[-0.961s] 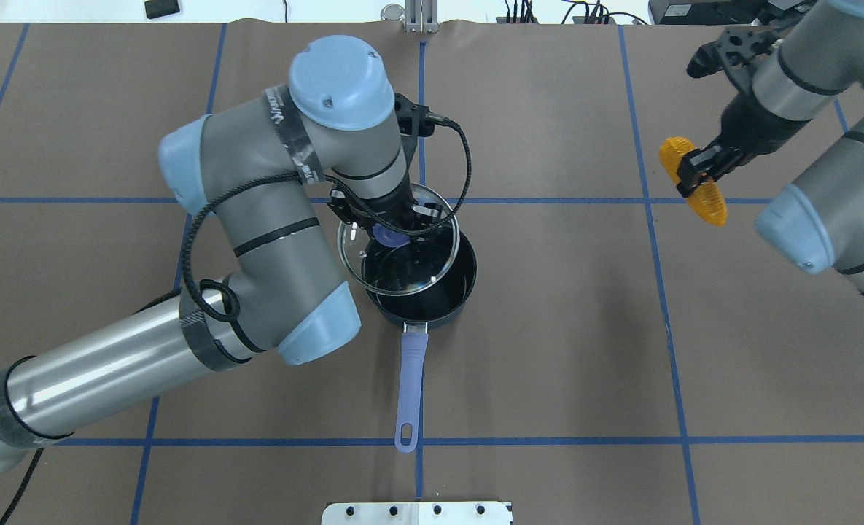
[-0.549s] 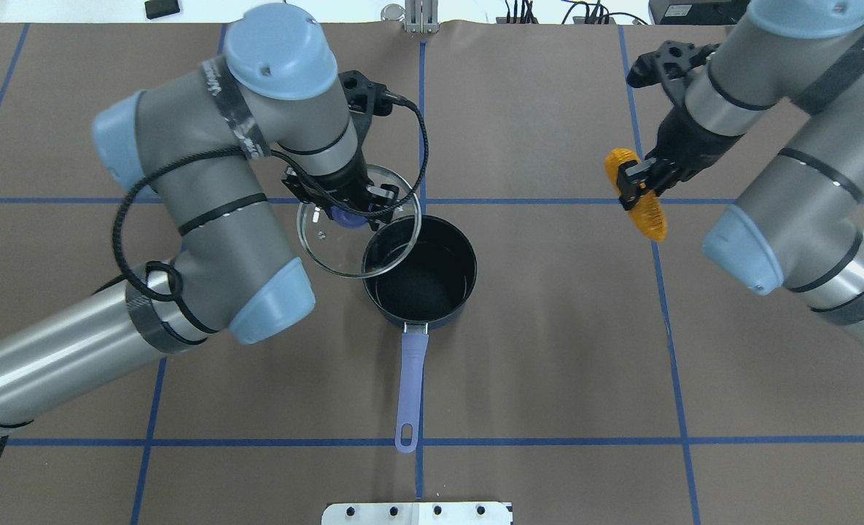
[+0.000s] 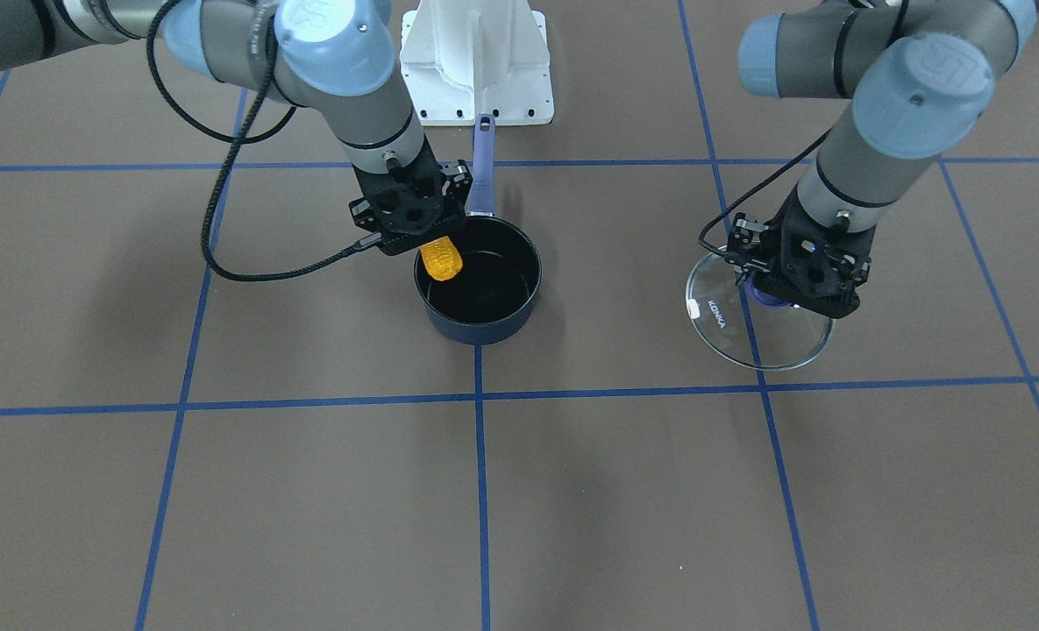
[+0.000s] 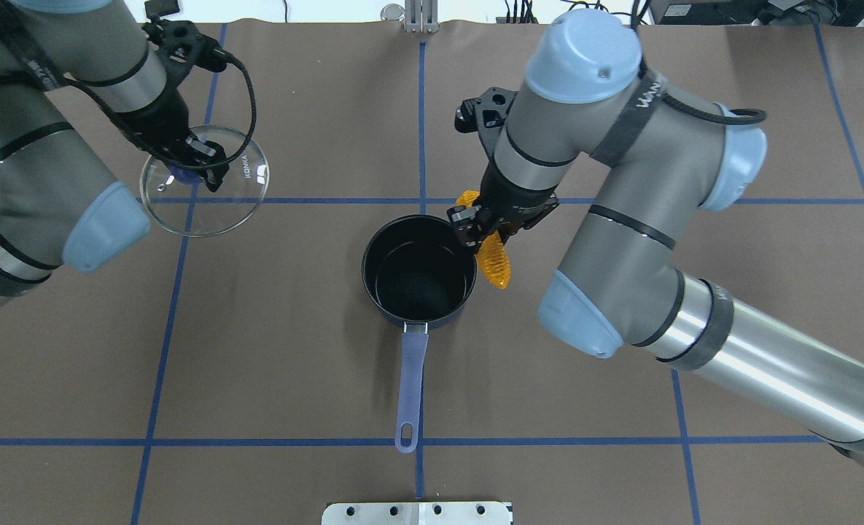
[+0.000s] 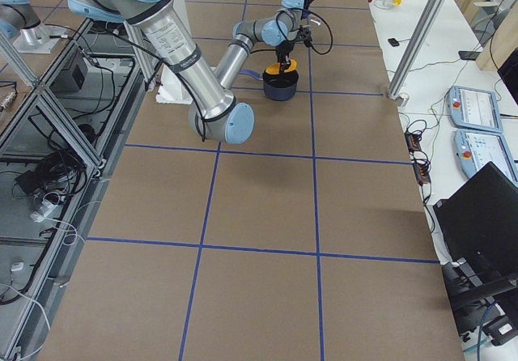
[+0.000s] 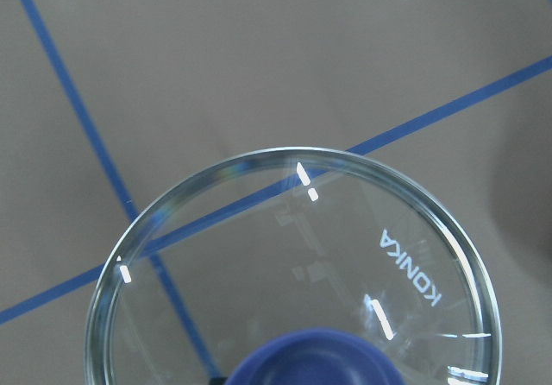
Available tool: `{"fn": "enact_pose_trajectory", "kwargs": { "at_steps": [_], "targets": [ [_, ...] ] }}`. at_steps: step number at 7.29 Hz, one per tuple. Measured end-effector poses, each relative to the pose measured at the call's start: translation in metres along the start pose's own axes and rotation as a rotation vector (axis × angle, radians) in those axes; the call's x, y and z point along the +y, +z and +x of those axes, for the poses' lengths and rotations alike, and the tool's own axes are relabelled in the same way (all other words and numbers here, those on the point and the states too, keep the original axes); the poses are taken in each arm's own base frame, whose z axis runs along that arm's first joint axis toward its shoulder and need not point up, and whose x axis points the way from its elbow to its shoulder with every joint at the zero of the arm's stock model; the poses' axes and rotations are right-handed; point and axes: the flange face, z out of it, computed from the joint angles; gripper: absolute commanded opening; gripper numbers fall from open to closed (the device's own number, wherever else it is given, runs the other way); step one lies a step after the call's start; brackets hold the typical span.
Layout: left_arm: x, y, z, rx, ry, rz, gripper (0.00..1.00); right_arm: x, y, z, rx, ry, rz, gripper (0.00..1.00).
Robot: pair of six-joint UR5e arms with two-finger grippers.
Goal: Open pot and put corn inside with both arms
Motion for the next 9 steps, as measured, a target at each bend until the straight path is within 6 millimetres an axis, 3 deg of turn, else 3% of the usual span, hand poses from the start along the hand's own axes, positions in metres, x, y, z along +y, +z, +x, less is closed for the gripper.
{"fn": "enact_pose_trajectory", "kwargs": {
  "at_steps": [2,3,4,5,7,9],
  "targets": [
    [0.010,0.005,-0.028,-0.013,0.017,-0.008,0.61,0.003,0.024,-0.029,0.019,-0.004,-0.018,0.20],
    [0.012,0.007,-0.033,-0.015,0.017,-0.012,0.61,0.005,0.033,-0.034,0.025,-0.005,-0.029,0.30],
    [0.013,0.009,-0.036,-0.017,0.014,-0.016,0.62,0.006,0.038,-0.035,0.030,-0.008,-0.037,0.68],
    [0.013,0.012,-0.039,-0.018,0.018,-0.023,0.62,0.006,0.043,-0.036,0.031,-0.013,-0.042,0.99],
    [0.020,0.032,-0.053,-0.013,0.034,-0.058,0.63,0.005,0.049,-0.037,0.012,-0.026,-0.028,1.00],
    [0.029,0.064,-0.074,0.013,0.045,-0.061,0.64,0.002,0.045,-0.035,0.001,-0.026,-0.013,1.00]
  ]
}}
